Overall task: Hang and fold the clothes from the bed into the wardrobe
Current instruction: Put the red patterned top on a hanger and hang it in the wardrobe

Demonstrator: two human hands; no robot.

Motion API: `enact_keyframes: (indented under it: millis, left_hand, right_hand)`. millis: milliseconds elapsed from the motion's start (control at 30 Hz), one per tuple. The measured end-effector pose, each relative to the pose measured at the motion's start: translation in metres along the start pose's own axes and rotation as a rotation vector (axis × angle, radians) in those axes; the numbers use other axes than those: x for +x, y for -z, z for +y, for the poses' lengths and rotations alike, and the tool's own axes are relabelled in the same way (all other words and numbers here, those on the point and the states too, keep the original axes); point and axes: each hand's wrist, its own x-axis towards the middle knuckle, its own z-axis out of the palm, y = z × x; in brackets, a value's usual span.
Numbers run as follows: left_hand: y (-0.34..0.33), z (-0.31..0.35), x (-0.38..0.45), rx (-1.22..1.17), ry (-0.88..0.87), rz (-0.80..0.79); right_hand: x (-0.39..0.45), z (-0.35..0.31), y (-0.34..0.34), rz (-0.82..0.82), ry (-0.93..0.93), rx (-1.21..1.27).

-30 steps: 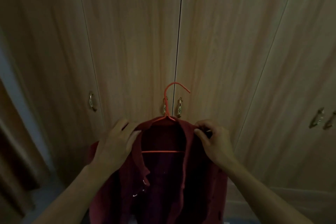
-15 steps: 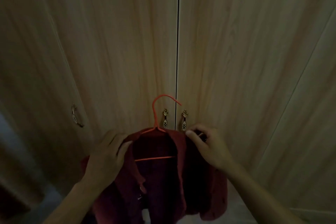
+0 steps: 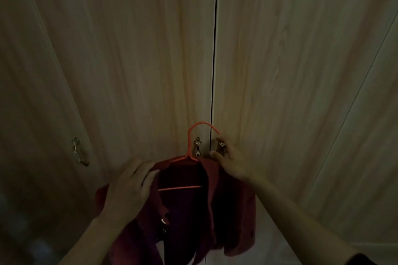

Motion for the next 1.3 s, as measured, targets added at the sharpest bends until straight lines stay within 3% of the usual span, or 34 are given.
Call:
enact_keyframes:
  millis: [200,367,500,667,800,900,1000,1133,1300]
  left_hand:
    - [0.005,-0.018,0.001,-0.013,-0.1,0.033]
    - [0.011,-0.026,0.0,-0.044,-0.137,0.038]
    - [0.019,-0.027,-0.01,-0.093,-0.118,0.061]
    - [0.034,-0.025,-0.029,-0.137,-0.101,0.058]
    - [0.042,-0.021,-0.04,-0.177,-0.11,0.056]
    - [0.037,-0.014,-0.052,-0.168,-0.164,0.028]
    - [0.029,0.001,-0.06,-0.236,-0.182,0.013]
    - [0.017,0.029,-0.063,-0.304,-0.215,-0.032]
    - [0.007,0.067,-0.055,-0.399,-0.284,-0.064]
  right_hand:
    - [0.007,-0.005,-0.01,0.041,0.003,-0.031]
    - [0.008,-0.01,-0.008,0.015,0.061,-0.231]
    - [0.001,-0.007,-0.014,0.1,-0.022,-0.28]
    - [-0.022,-0.011,-0.024,0.176,-0.126,-0.168]
    - [-0.063,-0.028,-0.027,0.359,-0.201,-0.264]
    - [-0.107,-0.039,-0.02,0.402,-0.299,-0.237]
    - [-0.153,-0.045,-0.004,0.509,-0.362,-0.371]
    - [-0.205,-0.047,0.016,0.568,-0.307,-0.553]
    - [-0.259,-0.035,0.035,0.652,-0.182,-0.502]
